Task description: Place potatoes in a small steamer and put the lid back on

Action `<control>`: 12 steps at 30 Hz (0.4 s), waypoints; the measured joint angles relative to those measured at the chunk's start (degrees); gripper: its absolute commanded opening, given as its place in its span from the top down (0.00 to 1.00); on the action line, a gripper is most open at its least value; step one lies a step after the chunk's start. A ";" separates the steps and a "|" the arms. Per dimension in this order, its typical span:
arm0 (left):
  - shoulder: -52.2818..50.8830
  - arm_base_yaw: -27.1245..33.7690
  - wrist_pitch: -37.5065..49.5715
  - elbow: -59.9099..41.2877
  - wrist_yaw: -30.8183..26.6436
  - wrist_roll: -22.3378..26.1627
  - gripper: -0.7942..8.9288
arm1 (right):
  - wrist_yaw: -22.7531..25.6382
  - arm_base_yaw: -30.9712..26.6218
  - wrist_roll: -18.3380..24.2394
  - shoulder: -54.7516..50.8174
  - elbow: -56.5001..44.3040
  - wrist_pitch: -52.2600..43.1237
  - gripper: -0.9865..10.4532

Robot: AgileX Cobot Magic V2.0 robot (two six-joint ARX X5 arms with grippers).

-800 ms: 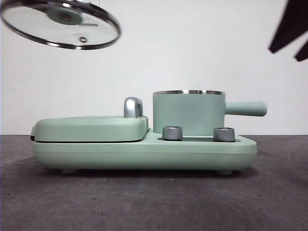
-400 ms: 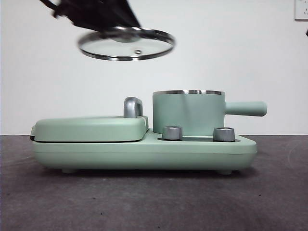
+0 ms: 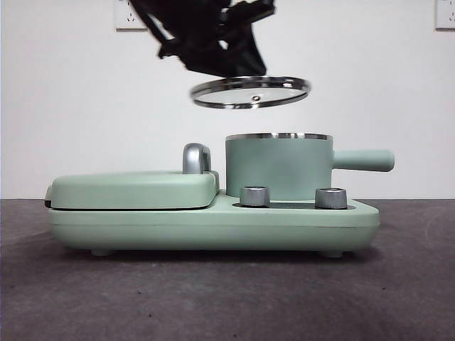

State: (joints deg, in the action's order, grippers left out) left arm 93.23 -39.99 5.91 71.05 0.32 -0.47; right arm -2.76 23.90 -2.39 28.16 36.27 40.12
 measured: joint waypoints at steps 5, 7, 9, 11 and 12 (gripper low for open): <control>6.97 0.00 0.28 7.85 0.00 1.25 0.91 | 0.00 0.00 -0.02 0.00 0.00 0.00 0.65; 9.09 0.00 0.33 9.77 0.00 1.62 0.91 | 0.00 0.00 -0.02 0.00 0.00 0.00 0.64; 11.37 0.00 0.33 11.56 0.00 2.16 0.91 | 0.00 0.00 -0.02 0.00 0.00 0.00 0.65; 13.49 0.00 0.55 13.11 0.04 2.54 0.91 | 0.00 0.00 -0.02 0.00 0.00 0.00 0.65; 14.27 0.00 0.68 13.66 0.15 2.71 0.91 | 0.00 0.00 -0.02 0.00 0.00 0.00 0.64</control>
State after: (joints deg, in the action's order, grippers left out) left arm 107.50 -39.99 6.59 84.71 0.47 2.24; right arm -2.76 23.90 -2.42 28.16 36.27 40.12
